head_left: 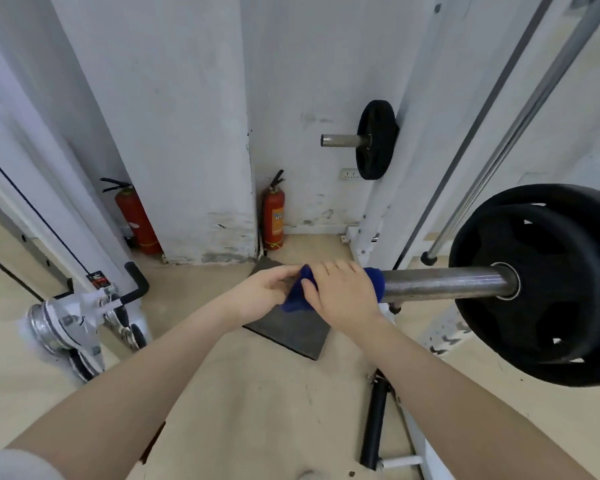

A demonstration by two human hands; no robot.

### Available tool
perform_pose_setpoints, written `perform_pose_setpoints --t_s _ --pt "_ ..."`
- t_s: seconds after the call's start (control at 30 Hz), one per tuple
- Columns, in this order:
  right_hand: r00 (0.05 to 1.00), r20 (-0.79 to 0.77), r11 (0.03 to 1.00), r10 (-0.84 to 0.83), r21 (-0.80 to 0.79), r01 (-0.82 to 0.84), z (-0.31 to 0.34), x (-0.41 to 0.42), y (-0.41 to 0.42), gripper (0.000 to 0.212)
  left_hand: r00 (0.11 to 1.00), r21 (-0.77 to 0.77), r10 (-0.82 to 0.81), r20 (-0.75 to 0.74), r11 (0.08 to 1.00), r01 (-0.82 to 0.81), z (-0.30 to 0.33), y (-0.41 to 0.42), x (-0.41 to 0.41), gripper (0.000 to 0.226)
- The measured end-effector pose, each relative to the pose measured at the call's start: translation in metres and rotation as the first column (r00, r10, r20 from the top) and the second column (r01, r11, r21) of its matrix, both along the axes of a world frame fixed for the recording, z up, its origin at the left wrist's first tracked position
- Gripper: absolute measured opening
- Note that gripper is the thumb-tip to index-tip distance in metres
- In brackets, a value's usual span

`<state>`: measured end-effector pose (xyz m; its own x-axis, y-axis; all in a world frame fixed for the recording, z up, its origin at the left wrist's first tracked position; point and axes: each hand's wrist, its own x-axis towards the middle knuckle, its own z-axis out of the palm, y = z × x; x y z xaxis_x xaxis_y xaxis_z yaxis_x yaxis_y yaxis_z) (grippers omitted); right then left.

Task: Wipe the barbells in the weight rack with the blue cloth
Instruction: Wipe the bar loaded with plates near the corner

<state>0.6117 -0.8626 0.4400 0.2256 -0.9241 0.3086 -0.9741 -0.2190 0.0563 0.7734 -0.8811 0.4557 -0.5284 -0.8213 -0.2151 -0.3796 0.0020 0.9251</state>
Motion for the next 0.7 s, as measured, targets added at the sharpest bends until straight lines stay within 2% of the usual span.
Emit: perform_pose_setpoints --t_s 0.07,0.17,0.27,0.37,0.43,0.47,0.6,0.7 --pt "0.993 0.041 0.994 -0.112 -0.003 0.112 0.003 -0.013 -0.002 0.043 0.999 -0.024 -0.033 0.000 0.999 0.033 -0.003 -0.002 0.001 0.065" --pt "0.947 0.110 0.951 -0.301 0.101 0.291 0.005 -0.026 -0.003 0.049 0.997 -0.071 0.004 0.077 0.997 0.002 -0.011 -0.006 0.003 0.058" --pt "0.879 0.151 0.891 -0.452 0.127 0.436 0.001 0.004 -0.001 0.040 0.998 -0.156 -0.025 0.062 0.987 0.034 -0.012 -0.003 -0.001 0.049" --pt "0.931 0.155 0.943 -0.330 0.011 0.333 -0.010 0.037 0.011 0.040 0.999 -0.163 -0.013 -0.034 0.987 0.008 -0.010 -0.001 -0.001 0.037" --pt "0.967 0.138 0.974 -0.215 -0.037 0.223 -0.011 0.017 0.011 0.042 0.999 -0.179 -0.015 -0.034 0.984 0.009 -0.015 -0.005 0.000 0.037" --pt "0.967 0.144 0.976 -0.209 -0.036 0.216 -0.010 0.002 0.010 0.046 1.000 -0.189 -0.016 -0.017 0.982 0.012 -0.020 -0.007 0.000 0.038" --pt "0.890 0.197 0.910 -0.410 0.027 0.414 -0.001 -0.037 0.005 0.056 0.998 -0.183 0.031 0.057 0.983 -0.020 -0.025 -0.008 0.000 0.036" --pt "0.821 0.203 0.844 -0.534 0.063 0.533 0.000 -0.010 -0.001 0.052 0.997 -0.164 0.063 0.044 0.985 -0.055 -0.020 -0.004 -0.007 0.031"
